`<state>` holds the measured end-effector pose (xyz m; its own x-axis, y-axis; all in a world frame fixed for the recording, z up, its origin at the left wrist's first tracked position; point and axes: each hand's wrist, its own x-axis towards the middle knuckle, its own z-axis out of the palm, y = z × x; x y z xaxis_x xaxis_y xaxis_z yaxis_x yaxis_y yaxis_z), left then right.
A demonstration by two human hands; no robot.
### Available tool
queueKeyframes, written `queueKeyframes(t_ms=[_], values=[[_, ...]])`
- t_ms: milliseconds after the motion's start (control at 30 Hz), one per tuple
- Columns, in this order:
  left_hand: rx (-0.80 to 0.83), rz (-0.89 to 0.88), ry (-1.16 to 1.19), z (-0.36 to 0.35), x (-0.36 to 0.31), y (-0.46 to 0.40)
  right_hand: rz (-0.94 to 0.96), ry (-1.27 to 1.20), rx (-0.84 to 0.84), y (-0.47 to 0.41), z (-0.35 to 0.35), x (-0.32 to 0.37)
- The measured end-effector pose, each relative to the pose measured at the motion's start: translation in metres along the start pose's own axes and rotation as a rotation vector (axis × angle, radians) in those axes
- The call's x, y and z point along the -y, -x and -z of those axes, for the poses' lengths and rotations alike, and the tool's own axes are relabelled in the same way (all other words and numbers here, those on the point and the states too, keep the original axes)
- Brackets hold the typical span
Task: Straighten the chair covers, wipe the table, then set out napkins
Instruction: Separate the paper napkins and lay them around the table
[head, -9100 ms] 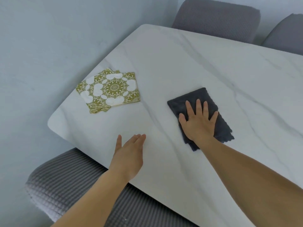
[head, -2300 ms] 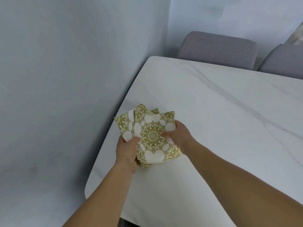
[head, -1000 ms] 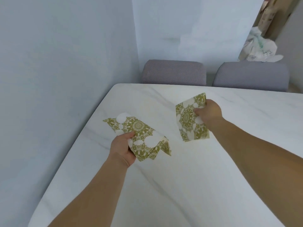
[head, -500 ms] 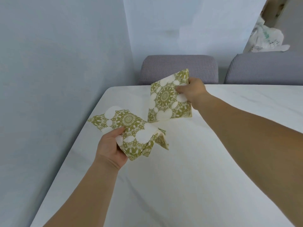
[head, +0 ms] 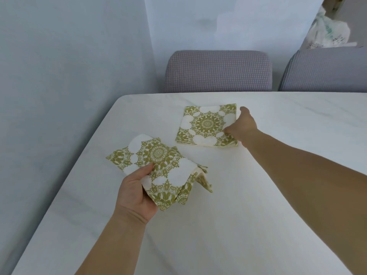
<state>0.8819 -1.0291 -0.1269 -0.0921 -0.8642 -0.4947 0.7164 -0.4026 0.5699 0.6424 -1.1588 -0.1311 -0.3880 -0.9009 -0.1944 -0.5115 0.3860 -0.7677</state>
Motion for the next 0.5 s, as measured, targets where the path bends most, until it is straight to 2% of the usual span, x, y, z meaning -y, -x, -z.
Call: queueKeyframes(t_ms=[267, 433, 500], values=[[-0.007, -0.008, 0.002, -0.004, 0.006, 0.001, 0.143, 0.196, -0.101, -0.011, 0.003, -0.005], [0.025, 0.042, -0.003, -0.006, 0.007, 0.013, 0.177, 0.448, -0.095, -0.005, -0.010, -0.012], [0.057, 0.059, -0.015, -0.009, 0.006, 0.019, 0.223, 0.623, -0.171, 0.004, -0.005, -0.014]])
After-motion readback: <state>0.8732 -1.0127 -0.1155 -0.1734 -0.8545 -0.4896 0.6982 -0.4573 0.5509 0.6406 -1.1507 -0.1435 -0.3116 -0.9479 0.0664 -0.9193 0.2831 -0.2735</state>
